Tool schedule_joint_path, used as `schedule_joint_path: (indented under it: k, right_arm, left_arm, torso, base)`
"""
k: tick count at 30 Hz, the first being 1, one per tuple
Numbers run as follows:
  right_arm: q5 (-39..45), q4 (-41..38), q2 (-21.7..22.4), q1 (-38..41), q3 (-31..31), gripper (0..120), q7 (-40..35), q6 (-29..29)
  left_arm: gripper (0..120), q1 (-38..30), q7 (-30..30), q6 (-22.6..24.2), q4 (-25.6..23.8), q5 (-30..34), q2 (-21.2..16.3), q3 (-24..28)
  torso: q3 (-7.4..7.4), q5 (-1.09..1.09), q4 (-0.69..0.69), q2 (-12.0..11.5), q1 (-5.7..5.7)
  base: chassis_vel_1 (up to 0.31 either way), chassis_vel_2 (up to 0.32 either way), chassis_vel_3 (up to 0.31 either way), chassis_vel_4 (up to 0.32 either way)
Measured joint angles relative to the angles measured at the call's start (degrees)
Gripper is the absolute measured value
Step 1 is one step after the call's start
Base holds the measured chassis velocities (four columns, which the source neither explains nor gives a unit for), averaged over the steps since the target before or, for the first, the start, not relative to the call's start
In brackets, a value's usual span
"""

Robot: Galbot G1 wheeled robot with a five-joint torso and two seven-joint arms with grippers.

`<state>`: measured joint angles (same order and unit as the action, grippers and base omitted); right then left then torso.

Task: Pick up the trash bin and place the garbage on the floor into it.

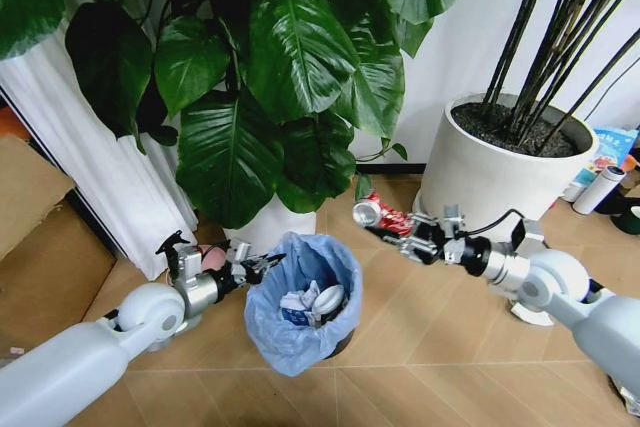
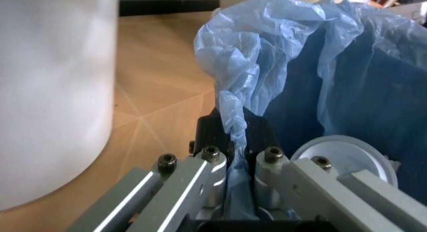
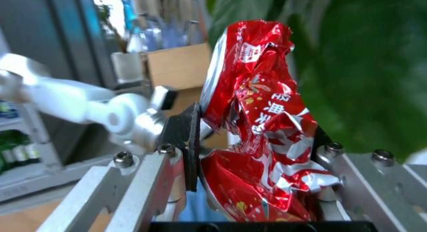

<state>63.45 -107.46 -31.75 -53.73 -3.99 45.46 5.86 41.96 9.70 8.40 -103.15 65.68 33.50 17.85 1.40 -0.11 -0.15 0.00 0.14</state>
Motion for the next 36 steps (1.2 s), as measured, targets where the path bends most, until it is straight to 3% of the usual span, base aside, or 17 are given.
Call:
schedule_joint_path:
  k: [8, 22, 29, 36]
  right_arm:
    - [-1.7, 2.9, -5.0, 3.7, 6.4, 33, 3.0, -0.5]
    - [-3.9, 8.7, -10.5, 11.0, 13.9, 35, 3.3, -1.0]
    - [-4.7, 9.9, -11.1, 13.0, 15.5, 66, 3.3, -1.8]
    - [-4.8, 9.6, -10.5, 13.0, 15.4, 88, 3.3, -2.0]
  left_arm:
    - [0, -3.4, -0.2, 0.2, -1.4, 0.1, 0.9, 3.9]
    - [0, -4.9, -0.5, 0.2, -1.5, 0.6, 1.7, 5.2]
    - [0, -4.9, -0.5, 0.2, -1.5, 0.8, 1.6, 5.0]
    - [0, -4.9, -0.4, 0.2, -1.2, 0.8, 1.6, 4.8]
  torso:
    - [0.0, 0.0, 0.0, 0.0, 0.0]
    - [0.0, -0.01, 0.01, 0.0, 0.0]
    - [0.0, 0.0, 0.01, 0.0, 0.0]
    - [0.0, 0.0, 0.0, 0.0, 0.0]
  base:
    - [0.0, 0.0, 0.0, 0.0]
    - [0.0, 0.0, 0.0, 0.0]
    - [0.0, 0.0, 0.0, 0.0]
    - [0.0, 0.0, 0.0, 0.0]
